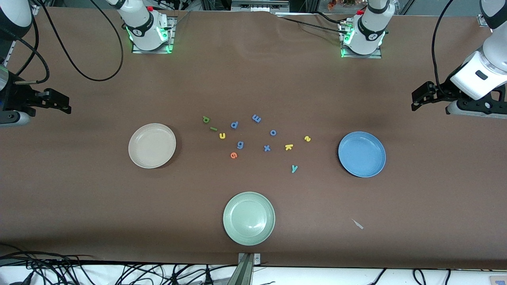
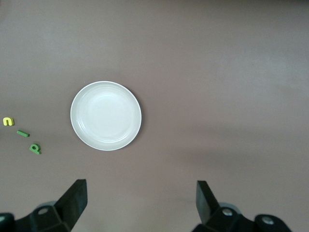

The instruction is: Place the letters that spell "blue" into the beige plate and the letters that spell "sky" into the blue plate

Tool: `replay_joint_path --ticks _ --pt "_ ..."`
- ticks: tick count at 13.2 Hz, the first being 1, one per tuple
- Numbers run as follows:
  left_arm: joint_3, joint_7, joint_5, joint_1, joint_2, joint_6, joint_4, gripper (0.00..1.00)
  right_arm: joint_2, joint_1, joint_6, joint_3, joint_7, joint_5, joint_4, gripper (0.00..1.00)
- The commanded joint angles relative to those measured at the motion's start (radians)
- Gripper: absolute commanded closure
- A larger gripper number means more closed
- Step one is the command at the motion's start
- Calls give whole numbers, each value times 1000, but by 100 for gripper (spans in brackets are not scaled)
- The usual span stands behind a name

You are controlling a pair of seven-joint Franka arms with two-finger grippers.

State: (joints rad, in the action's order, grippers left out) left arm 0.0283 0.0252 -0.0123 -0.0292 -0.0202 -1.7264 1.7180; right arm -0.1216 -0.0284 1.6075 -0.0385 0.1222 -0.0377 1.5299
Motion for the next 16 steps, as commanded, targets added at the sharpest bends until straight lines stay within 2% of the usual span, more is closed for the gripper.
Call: replay_joint_path --ticks 1,8,11,13,16 --pt "2 9 -9 2 -4 11 -9 0 -4 2 -5 3 4 -4 -11 0" --pt "4 15 -17 -9 9 25 -9 0 -4 1 -1 3 -9 -4 -17 0" --pt "39 9 -18 -12 55 34 -9 0 -4 -16 -1 6 -9 -5 -20 0" --pt "79 12 -8 -20 118 30 -26 0 -4 -31 -3 6 -9 -5 -30 0" --pt "93 10 -8 -69 302 25 -157 0 -1 -36 -15 6 10 -8 -30 0"
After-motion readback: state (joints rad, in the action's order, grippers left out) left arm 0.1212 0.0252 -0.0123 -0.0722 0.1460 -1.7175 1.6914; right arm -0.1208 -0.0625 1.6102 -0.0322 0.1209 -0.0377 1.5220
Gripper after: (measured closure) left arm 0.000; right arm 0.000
